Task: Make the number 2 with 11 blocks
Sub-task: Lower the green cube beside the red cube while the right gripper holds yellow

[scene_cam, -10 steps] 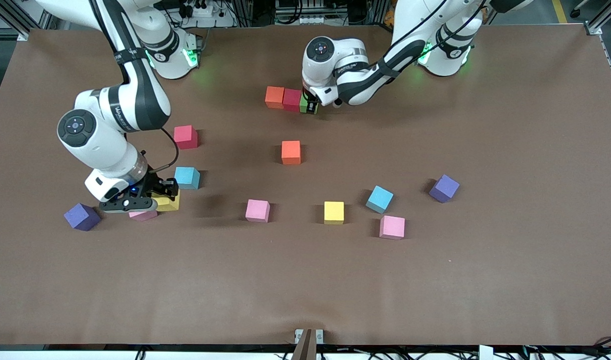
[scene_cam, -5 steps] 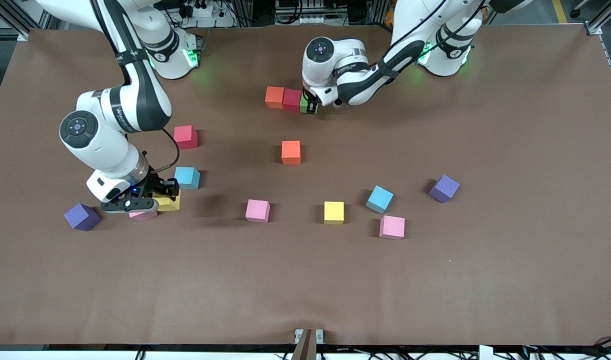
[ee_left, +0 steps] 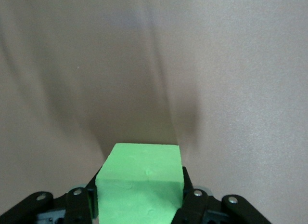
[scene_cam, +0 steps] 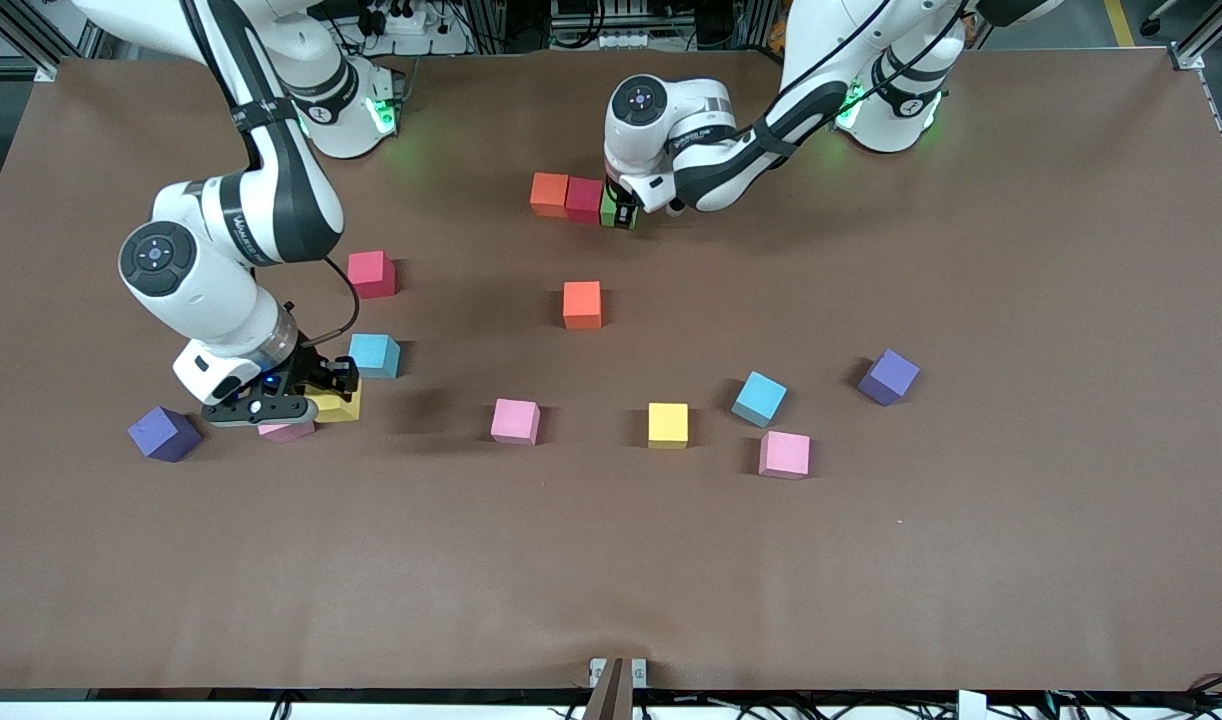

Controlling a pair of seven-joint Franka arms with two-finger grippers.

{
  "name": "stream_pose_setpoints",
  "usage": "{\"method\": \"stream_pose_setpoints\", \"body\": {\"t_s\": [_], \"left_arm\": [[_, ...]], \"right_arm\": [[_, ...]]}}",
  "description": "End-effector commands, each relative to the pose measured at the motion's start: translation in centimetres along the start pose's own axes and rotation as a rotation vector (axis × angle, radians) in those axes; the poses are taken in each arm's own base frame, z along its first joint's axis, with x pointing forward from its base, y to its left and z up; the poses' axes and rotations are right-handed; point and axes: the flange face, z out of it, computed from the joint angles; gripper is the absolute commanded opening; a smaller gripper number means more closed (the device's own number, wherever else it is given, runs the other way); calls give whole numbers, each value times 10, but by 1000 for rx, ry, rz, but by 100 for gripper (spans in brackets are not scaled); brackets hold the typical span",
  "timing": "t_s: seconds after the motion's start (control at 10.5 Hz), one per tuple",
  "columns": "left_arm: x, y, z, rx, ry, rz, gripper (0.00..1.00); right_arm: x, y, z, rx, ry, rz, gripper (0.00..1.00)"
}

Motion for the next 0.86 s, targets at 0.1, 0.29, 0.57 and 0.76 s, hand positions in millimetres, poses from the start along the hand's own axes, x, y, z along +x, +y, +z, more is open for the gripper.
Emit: {"method": "stream_pose_setpoints", "body": {"t_s": [0.1,0.29,0.57,0.76], "left_arm": [[-9,-11,16,-55,41,-149,100],[-9,-9,13,-61,46,-152,100],[-4,2,-3,-90,101,-157,100],[-3,4,-13,-103,137,-156,100]], "right_arm": [[2,-3,0,0,3,7,41],[2,-3,1,0,1,7,41],[3,-3,0,-2,3,6,41],[3,-3,0,-2,3,6,41]]}}
